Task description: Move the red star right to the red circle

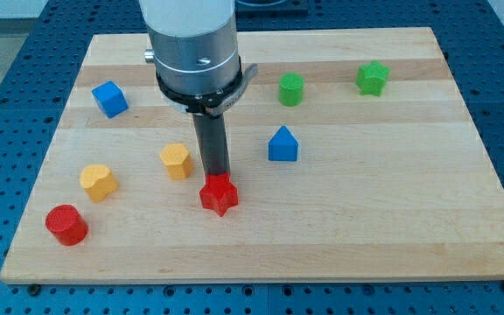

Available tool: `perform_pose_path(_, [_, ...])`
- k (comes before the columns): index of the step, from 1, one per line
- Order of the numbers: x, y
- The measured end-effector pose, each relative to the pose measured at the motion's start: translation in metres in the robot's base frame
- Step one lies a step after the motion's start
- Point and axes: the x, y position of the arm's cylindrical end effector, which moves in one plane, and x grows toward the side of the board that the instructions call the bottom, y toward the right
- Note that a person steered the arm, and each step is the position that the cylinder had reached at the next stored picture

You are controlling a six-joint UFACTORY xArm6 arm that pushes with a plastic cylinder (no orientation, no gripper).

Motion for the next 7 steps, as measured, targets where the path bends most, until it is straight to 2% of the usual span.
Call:
perform_pose_path(1, [-0.025, 0.012])
perform_pose_path(2, [-0.012, 0.039])
perform_pose_path(3, [0.016, 0.032])
perform_pose_path(5, [0.035, -0.038])
perform_pose_path(7, [0.035, 0.006])
